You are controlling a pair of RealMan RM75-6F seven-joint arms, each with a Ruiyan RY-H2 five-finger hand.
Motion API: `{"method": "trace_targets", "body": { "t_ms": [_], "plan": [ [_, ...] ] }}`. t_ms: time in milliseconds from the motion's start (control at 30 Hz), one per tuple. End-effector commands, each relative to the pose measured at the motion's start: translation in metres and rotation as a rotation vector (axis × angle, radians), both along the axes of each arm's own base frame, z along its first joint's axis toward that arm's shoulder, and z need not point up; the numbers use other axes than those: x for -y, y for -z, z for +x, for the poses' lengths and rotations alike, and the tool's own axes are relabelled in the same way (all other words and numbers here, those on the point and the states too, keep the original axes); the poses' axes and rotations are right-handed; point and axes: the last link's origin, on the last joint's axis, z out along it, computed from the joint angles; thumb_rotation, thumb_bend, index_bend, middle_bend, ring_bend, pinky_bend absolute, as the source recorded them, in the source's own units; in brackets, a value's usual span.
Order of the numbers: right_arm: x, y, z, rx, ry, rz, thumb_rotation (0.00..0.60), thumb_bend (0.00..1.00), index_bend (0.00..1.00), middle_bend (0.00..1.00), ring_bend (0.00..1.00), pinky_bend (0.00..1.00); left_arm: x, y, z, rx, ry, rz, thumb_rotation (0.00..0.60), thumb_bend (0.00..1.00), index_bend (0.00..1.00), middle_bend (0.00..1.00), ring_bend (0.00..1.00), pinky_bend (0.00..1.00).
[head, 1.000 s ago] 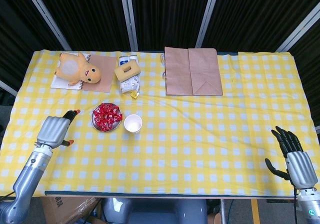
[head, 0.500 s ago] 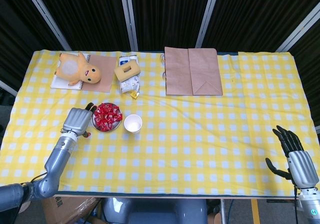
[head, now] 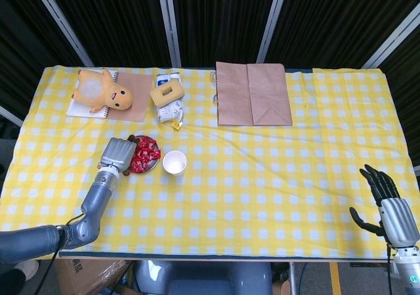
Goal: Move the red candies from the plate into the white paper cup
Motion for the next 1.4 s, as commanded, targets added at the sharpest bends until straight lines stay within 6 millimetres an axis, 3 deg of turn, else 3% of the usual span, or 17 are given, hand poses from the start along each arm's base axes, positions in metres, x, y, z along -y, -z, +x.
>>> {"method": "trace_targets", "body": {
  "t_ms": [33, 767, 1067, 1400],
  "plan": [
    [0.0, 0.0, 0.0, 0.002, 0.0, 0.0, 0.6, 0.42, 0.0, 0.0, 0.0, 0.0, -0.001, 0.004, -0.001, -0.01, -0.008, -0.01, 0.6, 0.21, 0.17, 0.14, 0.96, 0.95],
    [0.0, -0.001, 0.001, 0.013, 0.0, -0.003, 0.6, 0.42, 0.0, 0.0, 0.0, 0.0, -0.009, 0.015, 0.002, 0.01, -0.012, 0.007, 0.6, 0.21, 0.27, 0.22, 0.96, 0.95],
    [0.0, -0.001, 0.001, 0.014, 0.002, -0.004, 0.6, 0.42, 0.0, 0.0, 0.0, 0.0, -0.014, 0.006, 0.007, 0.03, -0.004, 0.031, 0.6, 0.21, 0.27, 0.22, 0.96, 0.95],
    [0.0, -0.001, 0.001, 0.018, 0.004, -0.004, 0.6, 0.42, 0.0, 0.0, 0.0, 0.0, -0.016, 0.011, 0.004, 0.019, -0.016, 0.025, 0.6, 0.21, 0.24, 0.19, 0.96, 0.95]
  ]
}}
